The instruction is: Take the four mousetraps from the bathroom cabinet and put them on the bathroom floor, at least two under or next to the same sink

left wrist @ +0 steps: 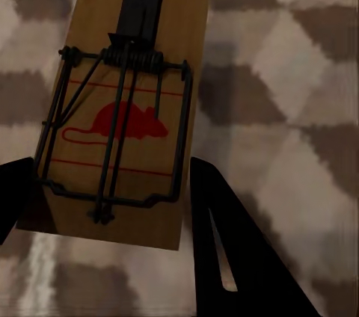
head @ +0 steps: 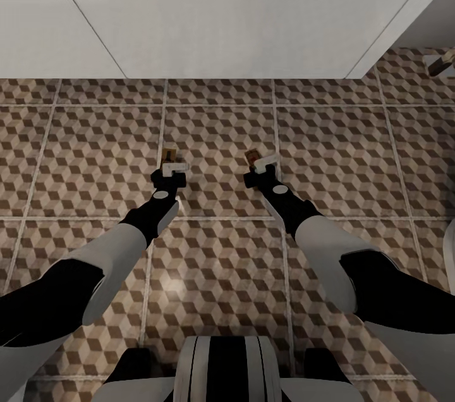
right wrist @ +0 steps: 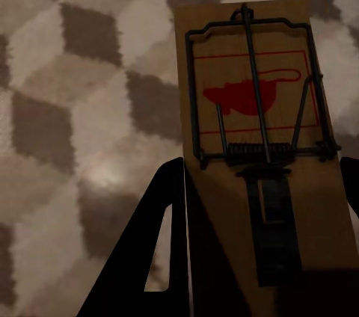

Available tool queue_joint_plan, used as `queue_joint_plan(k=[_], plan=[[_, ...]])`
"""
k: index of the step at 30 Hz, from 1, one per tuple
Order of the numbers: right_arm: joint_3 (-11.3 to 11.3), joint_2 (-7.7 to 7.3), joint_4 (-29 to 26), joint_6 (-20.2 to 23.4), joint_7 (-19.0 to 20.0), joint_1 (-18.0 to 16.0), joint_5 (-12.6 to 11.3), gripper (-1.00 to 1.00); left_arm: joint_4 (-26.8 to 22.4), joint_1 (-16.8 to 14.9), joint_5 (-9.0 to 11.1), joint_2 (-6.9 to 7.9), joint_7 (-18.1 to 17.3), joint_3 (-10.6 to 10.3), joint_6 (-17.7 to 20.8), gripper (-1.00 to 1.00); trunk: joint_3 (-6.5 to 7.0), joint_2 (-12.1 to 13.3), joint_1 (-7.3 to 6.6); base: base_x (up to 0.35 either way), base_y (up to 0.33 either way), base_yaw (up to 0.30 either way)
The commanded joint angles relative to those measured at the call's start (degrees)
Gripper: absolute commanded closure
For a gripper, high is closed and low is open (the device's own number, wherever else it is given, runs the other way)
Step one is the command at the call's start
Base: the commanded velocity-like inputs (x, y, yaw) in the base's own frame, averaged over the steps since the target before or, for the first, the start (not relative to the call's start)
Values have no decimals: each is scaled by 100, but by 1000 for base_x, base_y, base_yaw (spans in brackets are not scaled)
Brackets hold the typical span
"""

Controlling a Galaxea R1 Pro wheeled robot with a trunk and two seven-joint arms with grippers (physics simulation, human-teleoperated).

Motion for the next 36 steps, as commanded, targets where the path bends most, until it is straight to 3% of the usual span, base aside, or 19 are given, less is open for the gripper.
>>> queue_joint_plan(k=[1,36], plan=[[-8,0,5,-15,15,-3,37,100,5,10,39,4,45,-51,-18,100,-2,-1,-1,0,0,0],[-8,0,13,-15,15,21,43,100,14,288,39,-3,43,-51,-50,100,-2,-1,-1,34,0,0]])
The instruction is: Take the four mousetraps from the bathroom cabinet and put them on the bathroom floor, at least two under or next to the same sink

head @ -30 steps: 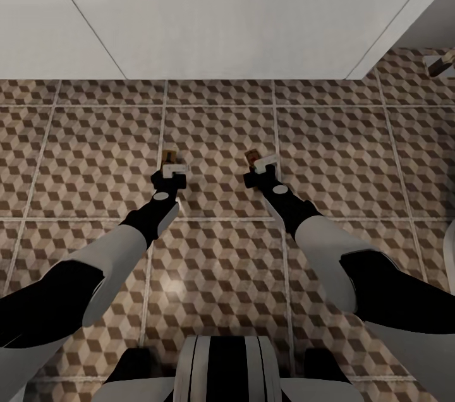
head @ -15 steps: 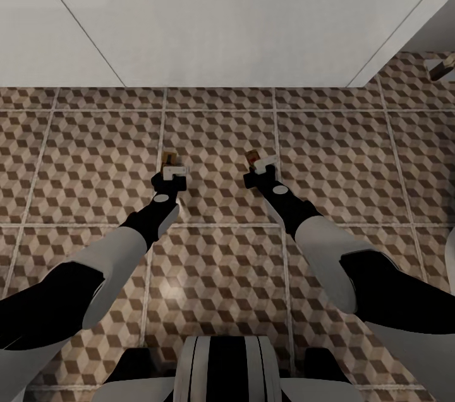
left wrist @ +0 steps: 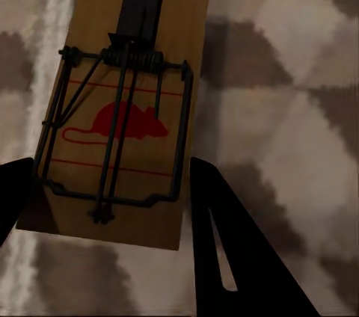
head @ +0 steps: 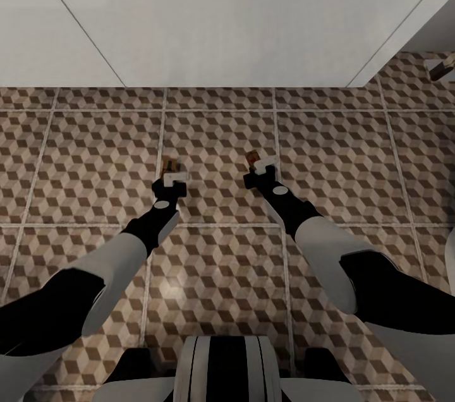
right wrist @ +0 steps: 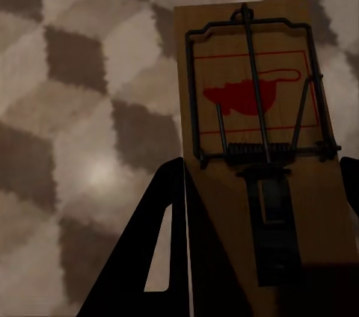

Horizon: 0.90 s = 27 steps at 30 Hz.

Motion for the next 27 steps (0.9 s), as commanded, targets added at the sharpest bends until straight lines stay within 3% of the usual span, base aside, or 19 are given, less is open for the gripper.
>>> queue_joint_plan(k=[1,7,27], plan=[[-7,0,4,-15,14,-2,37,100,5,6,39,2,46,-51,-46,100,-2,-1,-1,0,0,0],[-7,0,12,-15,14,6,37,100,67,39,39,2,46,-51,-327,100,-2,-1,-1,0,0,0],[-7,0,515,-344,14,8,37,100,140,43,39,2,46,-51,-388,100,-2,-1,-1,0,0,0]])
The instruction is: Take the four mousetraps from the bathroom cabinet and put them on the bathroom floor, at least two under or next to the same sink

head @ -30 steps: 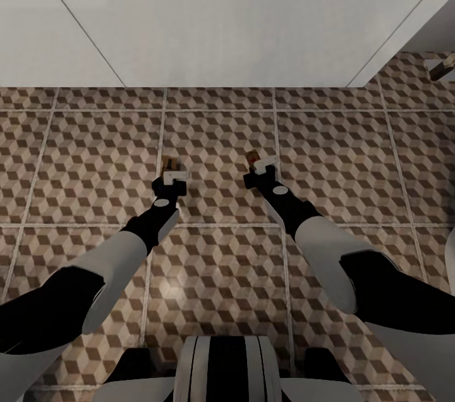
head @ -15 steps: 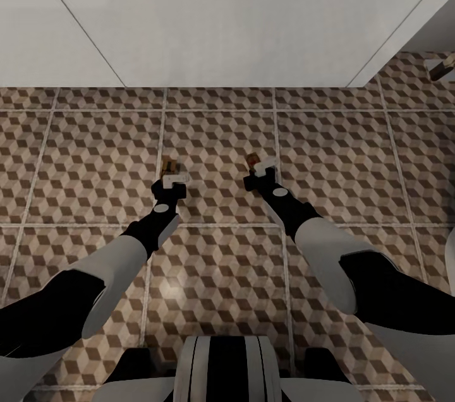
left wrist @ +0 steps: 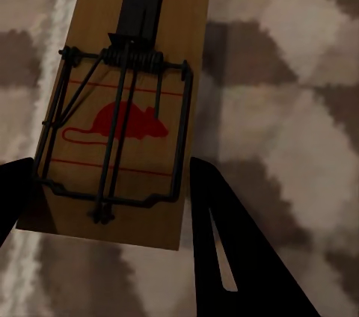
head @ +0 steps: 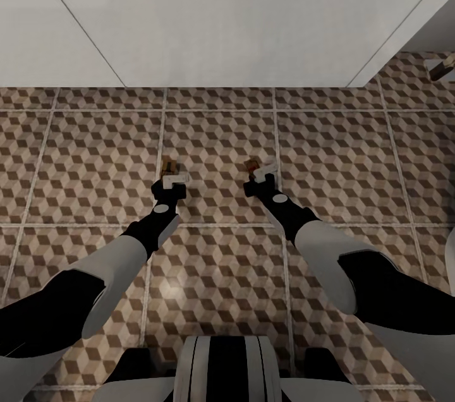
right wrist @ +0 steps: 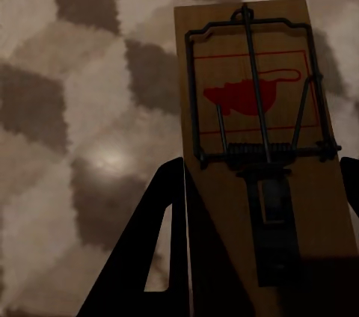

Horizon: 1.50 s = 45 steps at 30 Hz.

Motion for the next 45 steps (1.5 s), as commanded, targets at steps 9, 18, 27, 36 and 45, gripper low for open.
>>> queue_joint_plan(k=[9,18,27,36,45], plan=[[-5,0,13,-19,9,-3,35,100,13,-4,38,2,46,-51,-13,100,-2,-1,-1,5,0,0],[-5,0,8,-19,9,-3,35,100,78,12,38,2,46,-51,-20,100,-2,-1,-1,202,0,0],[-5,0,12,-19,9,-3,35,100,82,27,38,11,46,-51,-28,100,-2,-1,-1,265,0,0],[-5,0,13,-19,9,-3,35,100,82,31,38,11,46,-51,-29,100,-2,-1,-1,47,0,0],[-5,0,13,-19,9,-3,35,100,81,31,38,11,46,-51,-29,100,-2,-1,-1,9,0,0]])
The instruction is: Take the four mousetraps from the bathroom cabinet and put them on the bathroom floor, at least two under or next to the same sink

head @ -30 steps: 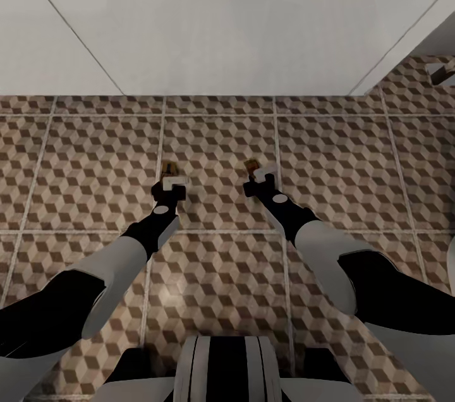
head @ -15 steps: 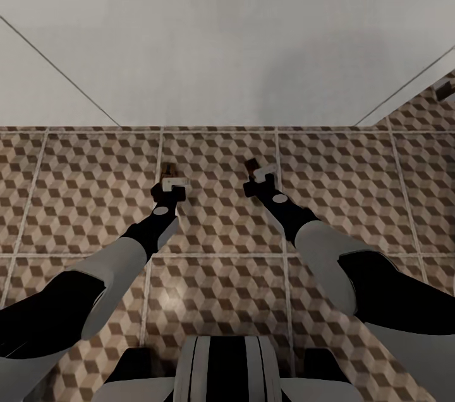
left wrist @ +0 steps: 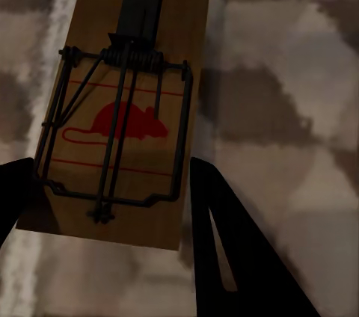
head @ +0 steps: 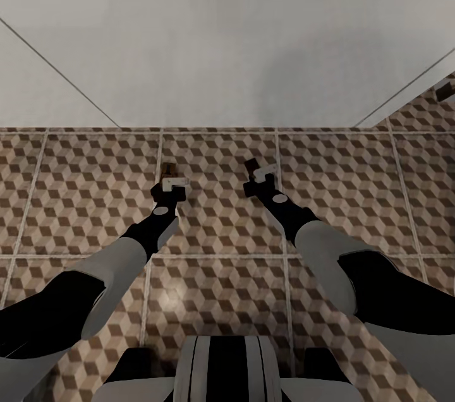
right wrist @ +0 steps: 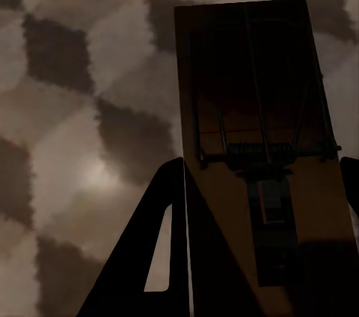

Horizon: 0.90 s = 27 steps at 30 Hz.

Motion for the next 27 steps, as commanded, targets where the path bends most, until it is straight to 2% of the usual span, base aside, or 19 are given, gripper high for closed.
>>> queue_joint_plan(k=[1,9,27], plan=[[-3,0,5,-15,9,-3,34,100,6,-4,38,2,45,-51,-17,100,-2,-1,0,70,0,0],[-4,0,13,-15,9,-3,34,100,6,3,38,2,45,-51,-17,100,-2,-1,0,82,19,0],[-4,0,92,-23,9,-3,34,100,-4,39,38,2,45,-48,-17,100,-2,-1,0,5,2,0]])
